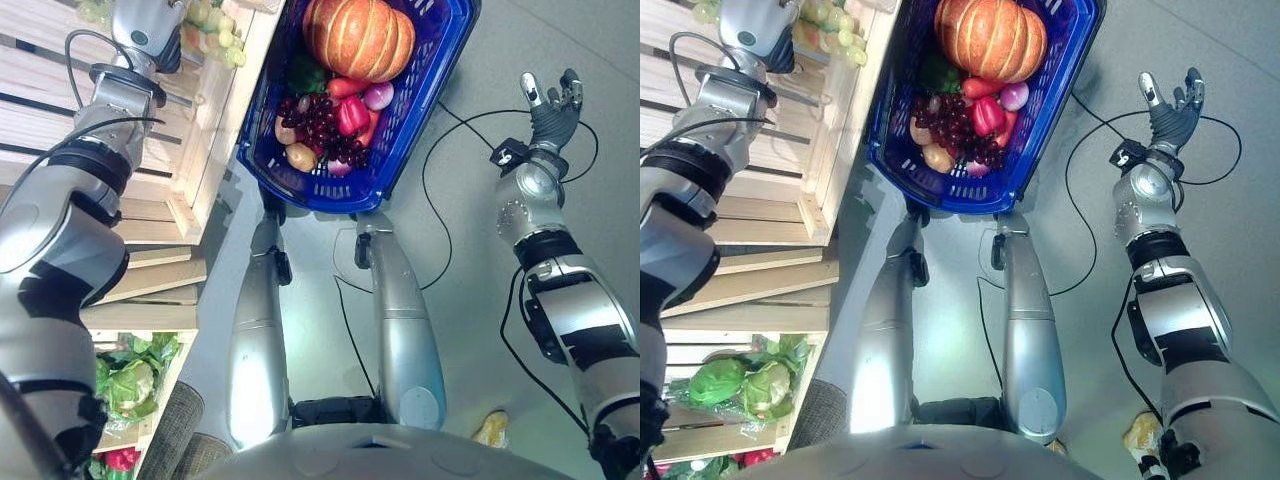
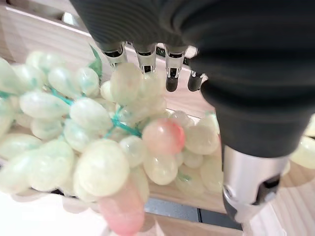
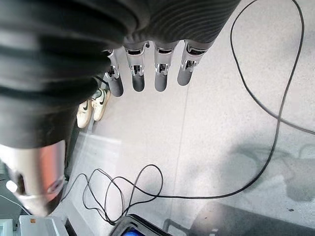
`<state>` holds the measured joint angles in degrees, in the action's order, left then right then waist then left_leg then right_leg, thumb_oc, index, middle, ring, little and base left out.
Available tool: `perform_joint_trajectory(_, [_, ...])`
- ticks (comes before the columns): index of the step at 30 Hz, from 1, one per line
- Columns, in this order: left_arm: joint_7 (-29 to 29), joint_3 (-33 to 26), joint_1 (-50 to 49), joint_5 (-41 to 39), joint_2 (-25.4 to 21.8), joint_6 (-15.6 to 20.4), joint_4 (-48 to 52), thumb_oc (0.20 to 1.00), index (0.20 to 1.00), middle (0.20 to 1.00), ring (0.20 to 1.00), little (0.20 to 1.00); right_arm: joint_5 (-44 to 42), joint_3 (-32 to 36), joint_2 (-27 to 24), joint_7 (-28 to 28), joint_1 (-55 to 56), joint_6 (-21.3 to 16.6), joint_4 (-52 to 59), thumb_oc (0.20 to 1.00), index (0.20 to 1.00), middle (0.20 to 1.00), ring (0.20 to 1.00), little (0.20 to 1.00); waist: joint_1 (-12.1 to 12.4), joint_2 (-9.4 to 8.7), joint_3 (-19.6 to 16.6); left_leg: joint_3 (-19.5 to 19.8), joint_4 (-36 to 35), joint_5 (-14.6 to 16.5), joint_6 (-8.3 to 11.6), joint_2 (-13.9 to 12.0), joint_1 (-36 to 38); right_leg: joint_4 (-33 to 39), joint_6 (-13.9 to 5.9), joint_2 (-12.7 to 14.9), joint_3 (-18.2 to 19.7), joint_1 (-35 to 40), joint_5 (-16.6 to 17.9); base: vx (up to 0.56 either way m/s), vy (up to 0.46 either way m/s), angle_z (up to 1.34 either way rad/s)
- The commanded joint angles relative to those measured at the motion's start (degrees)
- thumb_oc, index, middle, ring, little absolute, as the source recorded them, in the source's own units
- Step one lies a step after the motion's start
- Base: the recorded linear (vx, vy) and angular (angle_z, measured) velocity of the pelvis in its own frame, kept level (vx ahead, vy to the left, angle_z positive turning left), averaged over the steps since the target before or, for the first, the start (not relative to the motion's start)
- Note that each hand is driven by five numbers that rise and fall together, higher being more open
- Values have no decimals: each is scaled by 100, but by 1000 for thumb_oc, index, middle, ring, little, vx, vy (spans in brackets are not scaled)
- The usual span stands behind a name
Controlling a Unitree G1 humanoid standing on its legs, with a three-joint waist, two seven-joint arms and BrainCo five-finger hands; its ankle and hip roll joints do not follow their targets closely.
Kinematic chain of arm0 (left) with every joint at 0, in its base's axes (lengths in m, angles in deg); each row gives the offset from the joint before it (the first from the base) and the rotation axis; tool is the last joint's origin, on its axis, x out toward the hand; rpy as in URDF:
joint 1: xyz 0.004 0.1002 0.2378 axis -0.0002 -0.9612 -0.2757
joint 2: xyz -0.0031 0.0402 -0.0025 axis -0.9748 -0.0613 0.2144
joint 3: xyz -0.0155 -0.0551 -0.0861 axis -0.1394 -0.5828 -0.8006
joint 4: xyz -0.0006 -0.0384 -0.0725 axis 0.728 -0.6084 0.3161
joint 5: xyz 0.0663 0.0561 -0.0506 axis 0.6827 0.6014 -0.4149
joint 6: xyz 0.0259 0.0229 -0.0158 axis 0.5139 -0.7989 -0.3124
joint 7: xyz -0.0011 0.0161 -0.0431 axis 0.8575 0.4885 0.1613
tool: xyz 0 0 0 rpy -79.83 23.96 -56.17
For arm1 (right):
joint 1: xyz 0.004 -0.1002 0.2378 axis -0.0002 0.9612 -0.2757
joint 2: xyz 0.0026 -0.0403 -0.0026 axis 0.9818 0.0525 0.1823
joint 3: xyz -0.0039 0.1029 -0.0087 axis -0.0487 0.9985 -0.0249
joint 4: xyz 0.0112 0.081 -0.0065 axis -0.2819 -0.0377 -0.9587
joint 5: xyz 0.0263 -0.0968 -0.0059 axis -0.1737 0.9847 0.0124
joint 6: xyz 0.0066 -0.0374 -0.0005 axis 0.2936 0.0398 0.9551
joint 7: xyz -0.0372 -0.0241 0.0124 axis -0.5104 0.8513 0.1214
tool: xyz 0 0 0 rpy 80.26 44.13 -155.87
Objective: Pick up fruits and vegetables into the basket
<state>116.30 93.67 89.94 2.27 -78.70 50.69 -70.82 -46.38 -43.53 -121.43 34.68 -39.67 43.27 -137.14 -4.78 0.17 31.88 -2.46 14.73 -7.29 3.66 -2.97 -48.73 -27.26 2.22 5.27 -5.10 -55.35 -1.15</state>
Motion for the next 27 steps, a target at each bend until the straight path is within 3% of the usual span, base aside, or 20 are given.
perform_joint_trajectory(1, [6, -314, 96, -121, -167, -249, -564, 1000, 1000, 1000, 1000, 1000, -100, -7, -227, -54, 11, -314, 190, 1000, 1000, 1000, 1000, 1000, -126, 100, -209, 45, 587, 471, 45, -131, -175, 564, -571, 2, 162, 348, 331, 0, 0, 0])
perform_joint_trajectory(6, [50, -347, 86, -110, -166, -356, -608, 1000, 1000, 1000, 1000, 1000, -117, -23, -201, -89, 15, -396, 305, 1000, 1000, 1000, 1000, 1000, -131, 74, -209, 58, 580, 476, 56, -138, -260, 591, -577, 2, 167, 278, 345, 0, 0, 0])
perform_joint_trajectory(7, [-22, -363, 80, -127, -170, -387, -612, 856, 856, 856, 856, 856, -117, -24, -198, -110, 29, -414, 356, 1000, 1000, 1000, 1000, 1000, -133, 69, -209, 63, 586, 478, 56, -134, -287, 597, -577, 1, 170, 257, 349, 0, 0, 0])
perform_joint_trajectory(8, [-65, -371, 82, -136, -163, -417, -605, 489, 489, 489, 489, 489, -107, -30, -187, -118, 28, -423, 370, 1000, 1000, 1000, 1000, 1000, -134, 66, -209, 71, 590, 473, 56, -133, -307, 594, -578, -1, 171, 240, 356, 0, 0, 0])
perform_joint_trajectory(9, [-93, -377, 78, -147, -157, -427, -618, 200, 200, 200, 200, 200, -115, -39, -182, -141, 19, -419, 396, 1000, 1000, 1000, 1000, 1000, -135, 61, -209, 80, 590, 472, 59, -130, -319, 604, -573, -5, 177, 231, 361, 0, 0, 0])
perform_joint_trajectory(27, [-282, -482, -19, -211, -195, -329, -614, 200, 200, 200, 200, 200, -72, -28, -121, -228, 78, -458, 594, 1000, 1000, 1000, 1000, 1000, -127, 60, -209, 99, 591, 473, 82, -139, -386, 610, -586, 13, 178, 173, 363, 0, 0, 0])
